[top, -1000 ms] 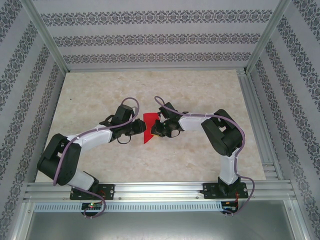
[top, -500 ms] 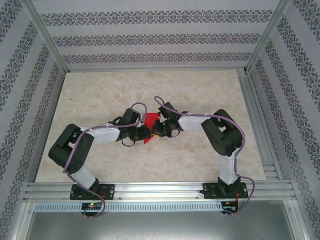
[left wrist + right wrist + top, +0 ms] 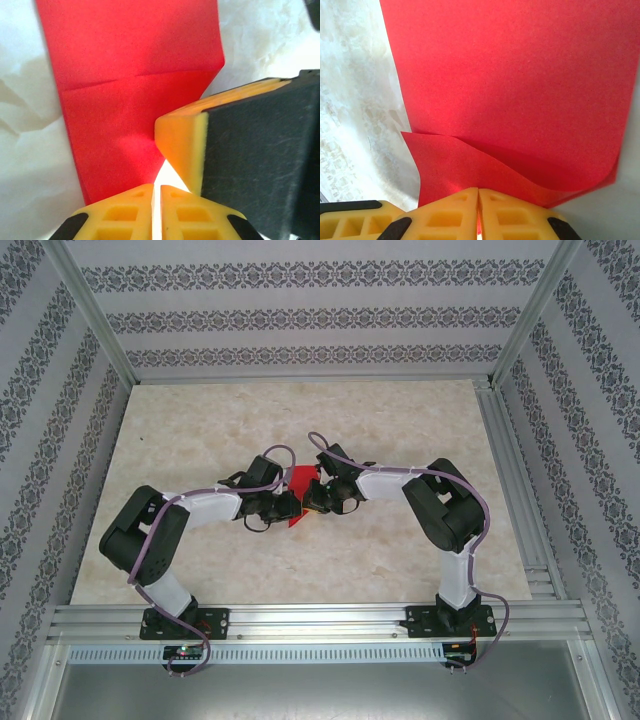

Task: Fold a paper plane with a square sheet of paper (pick it up from the middle)
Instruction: Third fold the triangle at the center of the table.

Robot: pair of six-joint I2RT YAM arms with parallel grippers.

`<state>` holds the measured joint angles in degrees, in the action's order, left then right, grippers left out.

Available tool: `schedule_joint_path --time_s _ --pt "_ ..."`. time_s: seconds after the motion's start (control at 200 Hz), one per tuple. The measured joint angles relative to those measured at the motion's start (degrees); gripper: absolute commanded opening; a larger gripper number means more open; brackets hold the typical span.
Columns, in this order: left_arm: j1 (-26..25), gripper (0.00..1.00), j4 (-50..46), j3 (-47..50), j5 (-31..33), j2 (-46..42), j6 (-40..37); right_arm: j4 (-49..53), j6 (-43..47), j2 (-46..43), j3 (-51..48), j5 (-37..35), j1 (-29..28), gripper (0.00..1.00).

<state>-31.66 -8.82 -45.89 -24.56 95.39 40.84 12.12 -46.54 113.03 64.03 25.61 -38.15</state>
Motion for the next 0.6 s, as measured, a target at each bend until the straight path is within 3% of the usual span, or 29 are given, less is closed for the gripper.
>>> schedule_joint_path --time_s 0.599 --pt "-0.02 0.14 -0.33 2.56 0.66 -0.26 0.20 -0.04 0.00 0.02 0.00 0.00 0.00 0.10"
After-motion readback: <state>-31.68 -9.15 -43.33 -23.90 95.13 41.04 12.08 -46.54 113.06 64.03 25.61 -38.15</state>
